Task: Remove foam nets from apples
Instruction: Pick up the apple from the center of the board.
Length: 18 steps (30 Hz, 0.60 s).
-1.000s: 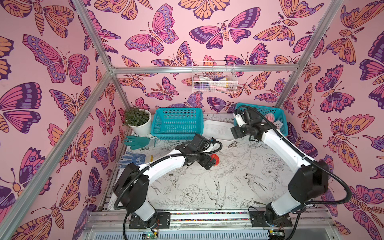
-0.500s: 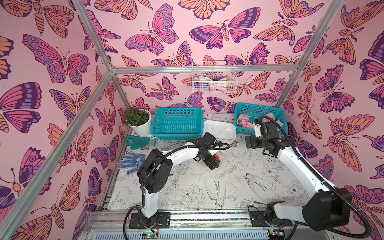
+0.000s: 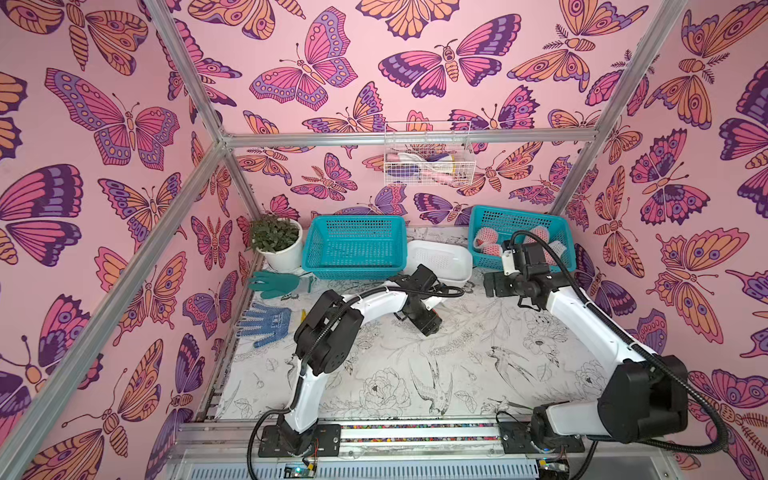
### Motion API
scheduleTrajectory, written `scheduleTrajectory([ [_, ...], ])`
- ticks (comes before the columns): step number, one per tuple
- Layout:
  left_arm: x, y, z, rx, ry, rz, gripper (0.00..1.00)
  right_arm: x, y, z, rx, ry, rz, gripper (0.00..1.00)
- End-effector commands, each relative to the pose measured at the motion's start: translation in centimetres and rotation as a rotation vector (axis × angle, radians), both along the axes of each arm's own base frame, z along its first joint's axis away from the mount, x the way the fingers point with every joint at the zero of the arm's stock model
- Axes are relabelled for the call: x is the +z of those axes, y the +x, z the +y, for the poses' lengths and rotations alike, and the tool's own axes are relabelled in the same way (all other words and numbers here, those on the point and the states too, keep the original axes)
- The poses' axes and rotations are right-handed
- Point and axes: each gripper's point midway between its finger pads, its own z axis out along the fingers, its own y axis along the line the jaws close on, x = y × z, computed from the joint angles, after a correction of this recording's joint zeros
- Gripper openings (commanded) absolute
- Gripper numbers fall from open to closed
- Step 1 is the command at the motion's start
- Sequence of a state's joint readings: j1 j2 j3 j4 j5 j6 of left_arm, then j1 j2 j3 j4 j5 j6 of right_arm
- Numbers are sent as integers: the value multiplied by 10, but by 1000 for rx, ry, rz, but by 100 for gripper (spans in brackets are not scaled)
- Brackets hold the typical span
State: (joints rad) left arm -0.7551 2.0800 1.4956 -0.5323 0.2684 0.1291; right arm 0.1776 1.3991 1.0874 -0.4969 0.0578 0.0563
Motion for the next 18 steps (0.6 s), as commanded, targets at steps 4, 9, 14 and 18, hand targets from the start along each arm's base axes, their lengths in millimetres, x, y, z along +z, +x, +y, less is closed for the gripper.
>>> scheduleTrajectory([
  [4,-7,-4,2,-8,27,24,66,6,7,7,6,44,-7,100],
  [9,1,-5,2,-1,13,22,52,5,7,10,18,63,0,100],
  [14,30,-2,4,18,-17,-34,43,5,7,15,24,84,1,99],
  [18,70,7,11,45,-65,-111,42,6,7,19,34,96,-3,98],
])
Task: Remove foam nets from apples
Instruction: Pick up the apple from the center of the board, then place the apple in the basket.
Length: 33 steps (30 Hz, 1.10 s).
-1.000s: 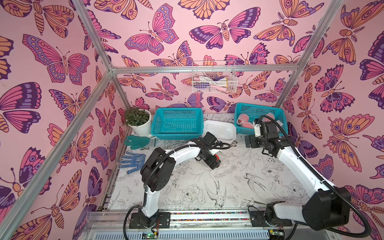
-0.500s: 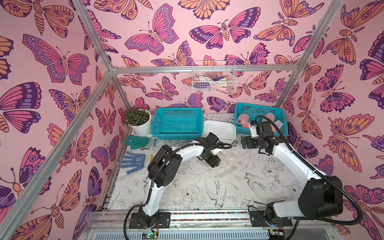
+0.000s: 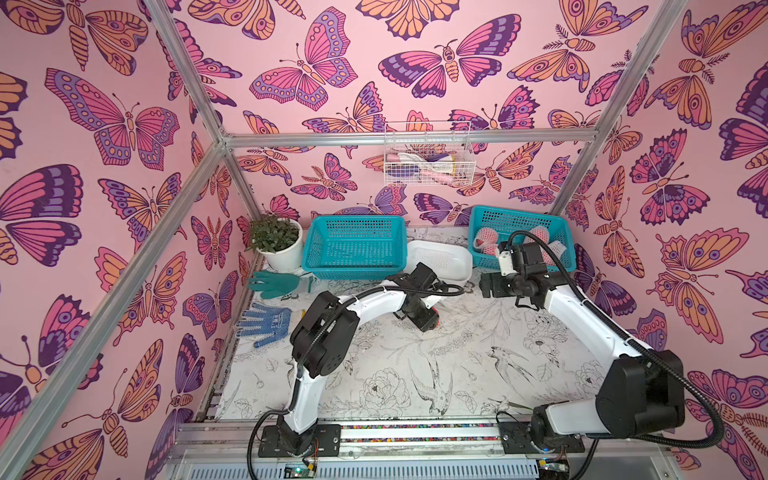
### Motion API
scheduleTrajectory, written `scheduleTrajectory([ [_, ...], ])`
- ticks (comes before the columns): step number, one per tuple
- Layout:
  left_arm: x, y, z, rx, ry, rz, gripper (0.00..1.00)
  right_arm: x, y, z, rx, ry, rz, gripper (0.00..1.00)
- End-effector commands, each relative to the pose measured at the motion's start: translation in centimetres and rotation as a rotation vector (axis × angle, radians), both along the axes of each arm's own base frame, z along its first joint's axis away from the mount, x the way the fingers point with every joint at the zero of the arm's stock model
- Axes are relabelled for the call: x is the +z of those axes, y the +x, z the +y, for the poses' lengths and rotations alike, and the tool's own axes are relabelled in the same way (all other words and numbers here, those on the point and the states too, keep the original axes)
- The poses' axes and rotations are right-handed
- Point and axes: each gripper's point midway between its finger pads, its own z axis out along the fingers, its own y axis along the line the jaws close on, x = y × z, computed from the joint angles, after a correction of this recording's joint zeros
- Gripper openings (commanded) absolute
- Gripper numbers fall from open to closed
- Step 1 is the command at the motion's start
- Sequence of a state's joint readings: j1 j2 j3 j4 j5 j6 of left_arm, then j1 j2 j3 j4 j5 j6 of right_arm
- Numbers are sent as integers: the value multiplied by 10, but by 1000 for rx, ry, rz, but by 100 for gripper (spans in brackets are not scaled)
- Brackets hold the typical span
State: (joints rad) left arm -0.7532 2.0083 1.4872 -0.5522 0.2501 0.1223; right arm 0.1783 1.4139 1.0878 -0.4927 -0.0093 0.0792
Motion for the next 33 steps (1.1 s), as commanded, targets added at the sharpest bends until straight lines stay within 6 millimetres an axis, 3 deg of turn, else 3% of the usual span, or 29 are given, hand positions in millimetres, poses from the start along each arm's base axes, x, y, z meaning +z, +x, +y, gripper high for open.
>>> scheduleTrajectory([
  [1,55,11,10,45,-68,-82,42,12,7,10,18,34,-25,98],
  [7,121,67,46,190,-157,-183,42,6,6,28,72,35,-4,97],
  [9,130,91,63,249,-145,-225,41,6,7,32,77,38,-5,97],
  [13,131,144,101,394,-128,-252,40,4,11,39,89,36,0,97],
  [17,115,188,131,513,-123,-233,40,5,18,43,91,39,0,97],
  [22,77,222,145,565,-98,-177,41,10,29,43,92,22,-20,97],
  [26,45,234,153,578,-53,-127,41,17,39,43,88,11,-39,97],
  [27,38,236,155,584,-41,-121,41,5,43,44,87,4,-12,97],
  [33,2,237,168,606,51,-65,43,-5,58,47,81,-8,8,97],
])
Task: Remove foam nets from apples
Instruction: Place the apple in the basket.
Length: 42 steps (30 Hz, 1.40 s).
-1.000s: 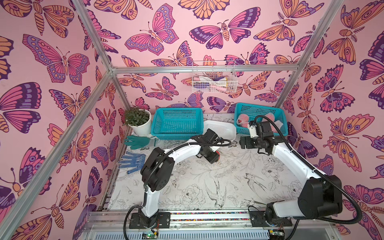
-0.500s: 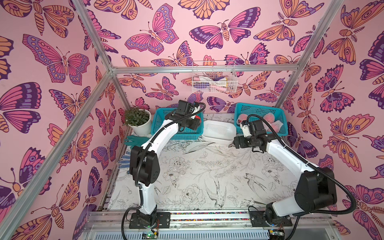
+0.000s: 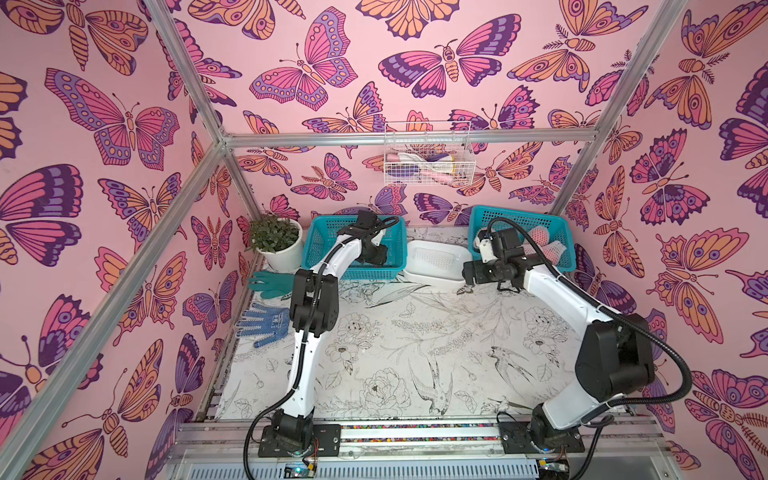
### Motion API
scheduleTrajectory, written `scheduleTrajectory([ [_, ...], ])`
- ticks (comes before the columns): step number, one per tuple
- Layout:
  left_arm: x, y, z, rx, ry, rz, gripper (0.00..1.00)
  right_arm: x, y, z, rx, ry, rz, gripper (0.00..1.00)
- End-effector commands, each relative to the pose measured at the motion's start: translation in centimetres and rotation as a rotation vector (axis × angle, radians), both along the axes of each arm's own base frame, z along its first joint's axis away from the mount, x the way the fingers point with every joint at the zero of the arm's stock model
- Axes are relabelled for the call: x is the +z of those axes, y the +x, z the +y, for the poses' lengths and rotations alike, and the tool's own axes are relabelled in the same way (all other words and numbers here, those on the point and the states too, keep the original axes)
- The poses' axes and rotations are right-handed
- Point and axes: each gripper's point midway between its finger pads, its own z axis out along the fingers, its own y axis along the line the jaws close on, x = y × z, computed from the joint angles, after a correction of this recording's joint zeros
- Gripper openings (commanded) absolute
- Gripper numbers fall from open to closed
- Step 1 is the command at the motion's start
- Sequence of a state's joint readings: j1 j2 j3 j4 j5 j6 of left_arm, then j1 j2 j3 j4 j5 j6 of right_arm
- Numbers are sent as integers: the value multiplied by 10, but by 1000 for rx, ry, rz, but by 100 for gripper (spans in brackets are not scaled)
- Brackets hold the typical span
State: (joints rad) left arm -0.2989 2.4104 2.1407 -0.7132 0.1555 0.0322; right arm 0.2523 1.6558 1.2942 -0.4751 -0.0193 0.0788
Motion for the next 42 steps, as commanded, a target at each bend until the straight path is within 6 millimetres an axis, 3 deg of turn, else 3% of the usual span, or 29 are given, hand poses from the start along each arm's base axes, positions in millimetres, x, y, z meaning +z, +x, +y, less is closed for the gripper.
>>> scheduleTrajectory([
  [1,-9,-2,14,38,42,46,44,4,10,3,0,-12,-10,97],
  [11,-41,-7,23,66,101,146,48,-5,20,3,4,-37,8,98],
  [14,-44,-7,24,70,109,165,52,-3,22,1,4,-48,2,98],
  [16,-43,-5,22,65,102,163,60,-1,23,0,0,-56,-2,98],
  [19,-26,-1,14,50,58,137,73,5,25,-5,-29,-70,-6,98],
  [28,23,6,12,61,28,49,89,15,17,-11,-55,-86,21,100],
  [32,52,6,13,71,17,0,100,31,13,-22,-85,-99,-3,99],
  [42,108,-13,20,64,13,-80,100,59,8,-56,-171,-139,-20,99],
])
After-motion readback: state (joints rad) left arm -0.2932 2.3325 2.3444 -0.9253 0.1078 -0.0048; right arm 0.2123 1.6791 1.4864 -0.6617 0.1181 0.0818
